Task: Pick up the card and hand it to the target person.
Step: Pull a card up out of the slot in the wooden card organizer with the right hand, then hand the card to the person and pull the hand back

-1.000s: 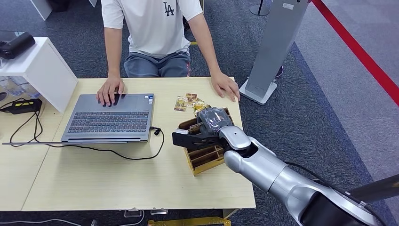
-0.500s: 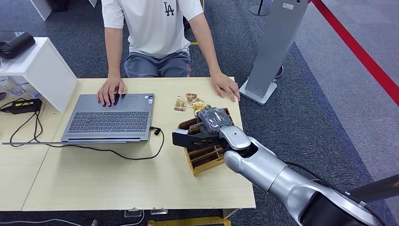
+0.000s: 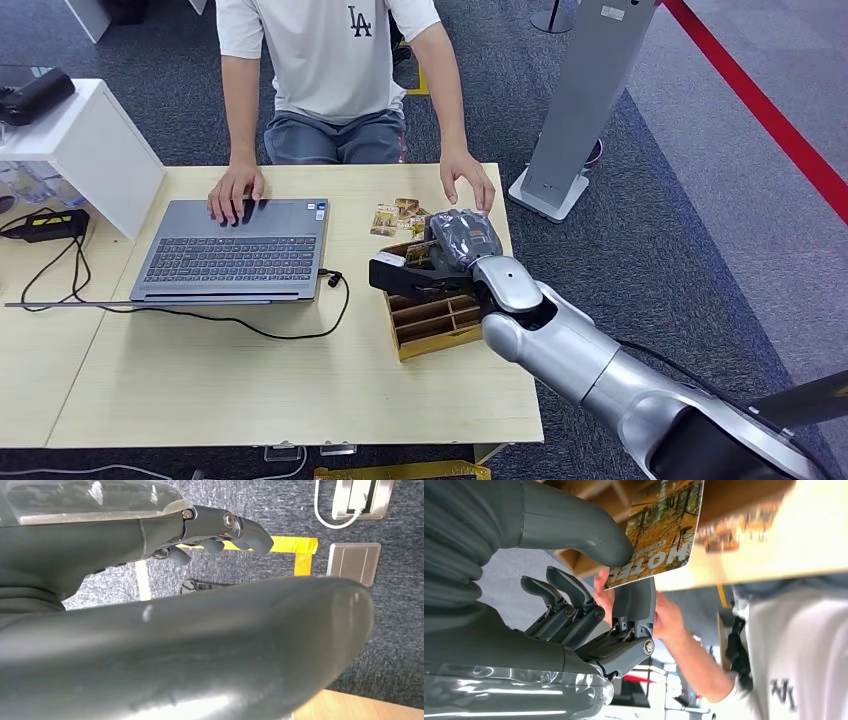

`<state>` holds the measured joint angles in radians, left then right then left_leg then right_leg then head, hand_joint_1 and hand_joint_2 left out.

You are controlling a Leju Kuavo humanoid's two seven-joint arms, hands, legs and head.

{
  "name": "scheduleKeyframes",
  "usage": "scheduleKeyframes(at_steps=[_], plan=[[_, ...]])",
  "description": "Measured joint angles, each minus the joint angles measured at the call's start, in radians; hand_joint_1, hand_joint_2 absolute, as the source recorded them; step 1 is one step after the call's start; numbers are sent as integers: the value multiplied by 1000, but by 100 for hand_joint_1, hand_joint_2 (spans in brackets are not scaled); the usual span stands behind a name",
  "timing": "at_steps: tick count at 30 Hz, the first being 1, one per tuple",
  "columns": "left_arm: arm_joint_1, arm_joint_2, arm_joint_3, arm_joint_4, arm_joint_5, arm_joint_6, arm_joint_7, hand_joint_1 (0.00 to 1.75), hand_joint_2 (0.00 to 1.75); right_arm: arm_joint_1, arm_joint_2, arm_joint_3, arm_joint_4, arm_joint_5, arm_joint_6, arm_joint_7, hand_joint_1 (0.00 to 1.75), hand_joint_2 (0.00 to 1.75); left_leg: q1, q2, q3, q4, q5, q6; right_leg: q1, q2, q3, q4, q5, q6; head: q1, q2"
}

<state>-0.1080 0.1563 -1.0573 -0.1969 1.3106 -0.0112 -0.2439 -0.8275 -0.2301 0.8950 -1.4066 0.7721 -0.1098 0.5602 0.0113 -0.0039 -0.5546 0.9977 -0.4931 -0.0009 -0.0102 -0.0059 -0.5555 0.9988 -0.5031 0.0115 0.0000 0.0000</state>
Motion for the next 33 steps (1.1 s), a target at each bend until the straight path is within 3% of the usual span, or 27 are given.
scheduleKeyframes(at_steps=[7,20,21,25,26,29,33], plan=[[0,-2,3,0,3,2,-2,0,0,66,-7,-61,-76,34,-69,-10,175,175,0,0,2,-2,0,0,0,0,2,-2,1,0,0,0],[2,-7,2,-1,4,-44,-4,0,0,216,22,-154,5,184,-359,-174,172,175,1,1,3,-3,1,0,1,1,3,-4,1,0,0,0],[1,-8,-2,-1,1,-45,-3,0,0,224,23,-160,9,192,-379,-184,164,175,0,1,3,-3,1,0,0,1,3,-4,1,0,0,0],[1,-12,-6,2,-3,-30,-12,0,0,301,43,-225,17,236,-545,-289,9,175,0,1,4,-4,1,0,0,1,4,-5,1,0,0,0],[1,-14,-6,2,-2,-23,-11,0,0,334,67,-269,15,209,-573,-359,0,175,0,1,4,-4,1,0,0,1,4,-4,1,0,0,0],[2,-15,-3,2,1,-16,-15,0,0,411,142,-380,30,-4,-588,-578,0,175,1,0,5,-5,1,0,1,0,5,-5,1,0,0,0],[2,-13,2,2,6,-8,-16,0,0,409,143,-351,91,-307,-565,-667,0,175,0,3,4,-4,0,-1,0,3,3,-4,1,-1,0,0]])
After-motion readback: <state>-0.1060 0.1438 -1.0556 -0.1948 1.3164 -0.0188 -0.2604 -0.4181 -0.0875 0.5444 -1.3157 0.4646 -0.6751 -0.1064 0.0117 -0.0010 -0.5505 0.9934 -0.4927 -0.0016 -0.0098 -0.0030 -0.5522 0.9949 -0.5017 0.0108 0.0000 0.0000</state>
